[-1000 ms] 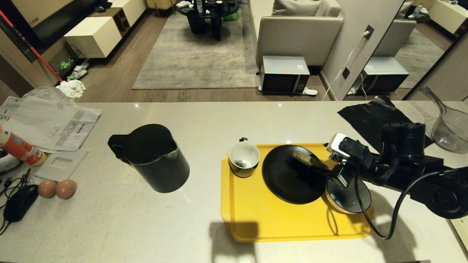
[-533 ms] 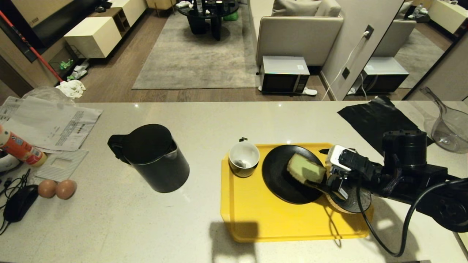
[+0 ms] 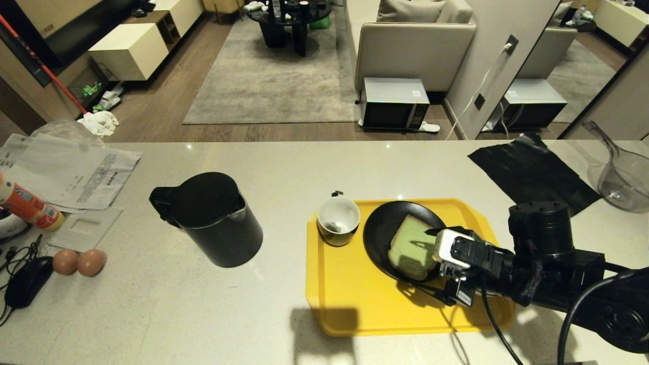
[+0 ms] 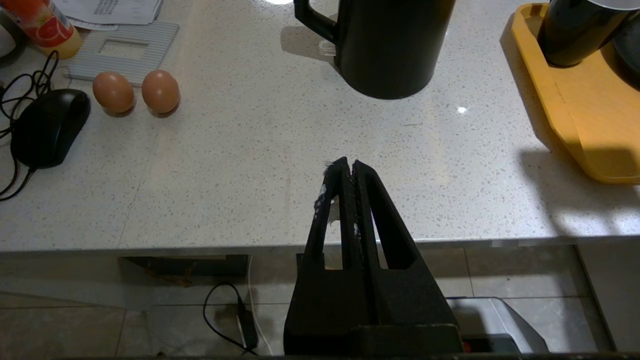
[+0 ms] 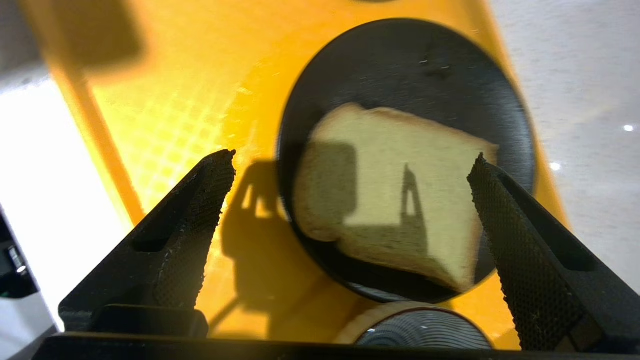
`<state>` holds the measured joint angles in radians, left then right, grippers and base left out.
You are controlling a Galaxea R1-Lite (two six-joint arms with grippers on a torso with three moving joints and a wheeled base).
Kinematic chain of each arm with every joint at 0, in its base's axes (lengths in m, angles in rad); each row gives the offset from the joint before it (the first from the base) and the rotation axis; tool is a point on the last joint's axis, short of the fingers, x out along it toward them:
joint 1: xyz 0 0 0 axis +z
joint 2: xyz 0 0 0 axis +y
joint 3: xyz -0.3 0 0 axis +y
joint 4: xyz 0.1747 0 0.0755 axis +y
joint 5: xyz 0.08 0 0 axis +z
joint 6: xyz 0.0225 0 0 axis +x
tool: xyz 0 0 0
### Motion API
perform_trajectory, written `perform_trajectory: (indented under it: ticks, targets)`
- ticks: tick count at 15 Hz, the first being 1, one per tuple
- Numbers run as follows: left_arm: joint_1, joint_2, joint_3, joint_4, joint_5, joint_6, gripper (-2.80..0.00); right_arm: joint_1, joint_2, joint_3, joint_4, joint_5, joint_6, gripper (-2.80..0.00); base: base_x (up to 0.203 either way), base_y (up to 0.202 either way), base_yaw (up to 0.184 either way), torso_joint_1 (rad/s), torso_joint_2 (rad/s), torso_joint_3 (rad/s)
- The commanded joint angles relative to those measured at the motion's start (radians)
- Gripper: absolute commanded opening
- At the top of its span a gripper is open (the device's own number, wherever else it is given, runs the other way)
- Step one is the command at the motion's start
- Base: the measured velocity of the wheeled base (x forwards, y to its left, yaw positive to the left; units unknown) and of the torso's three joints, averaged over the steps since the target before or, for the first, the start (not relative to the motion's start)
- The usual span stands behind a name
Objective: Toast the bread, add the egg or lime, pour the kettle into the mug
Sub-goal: Put the baked bread on a plate, then pick up the egg
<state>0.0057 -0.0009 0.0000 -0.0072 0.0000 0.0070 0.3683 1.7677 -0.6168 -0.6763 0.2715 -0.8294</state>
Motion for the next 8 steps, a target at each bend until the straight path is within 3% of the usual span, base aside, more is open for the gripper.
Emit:
perform_trajectory:
  ticks: [1,3,6,7,8]
  targets:
    - [0.000,-0.001,0.000,0.000,0.000,0.001,-2.80,-0.012,-0.079,-0.050,0.038,-0.009,0.050,0.00,0.000,0.000,0.000,0.000,0.00,0.000]
    - [0.000,-0.001,0.000,0.000,0.000,0.000,-2.80,-0.025,-0.181,-0.104,0.147,-0.012,0.149,0.00,0.000,0.000,0.000,0.000,0.00,0.000]
    - [0.000,-0.001,0.000,0.000,0.000,-0.001,-2.80,-0.033,-0.296,-0.137,0.209,-0.013,0.390,0.00,0.000,0.000,0.000,0.000,0.00,0.000]
    - [0.000,-0.001,0.000,0.000,0.000,-0.001,-2.80,-0.035,-0.316,-0.139,0.210,-0.012,0.435,-2.80,0.000,0.000,0.000,0.000,0.00,0.000]
    - [0.000,-0.001,0.000,0.000,0.000,-0.001,-2.80,-0.037,-0.332,-0.139,0.210,-0.013,0.462,-2.80,0.000,0.000,0.000,0.000,0.00,0.000]
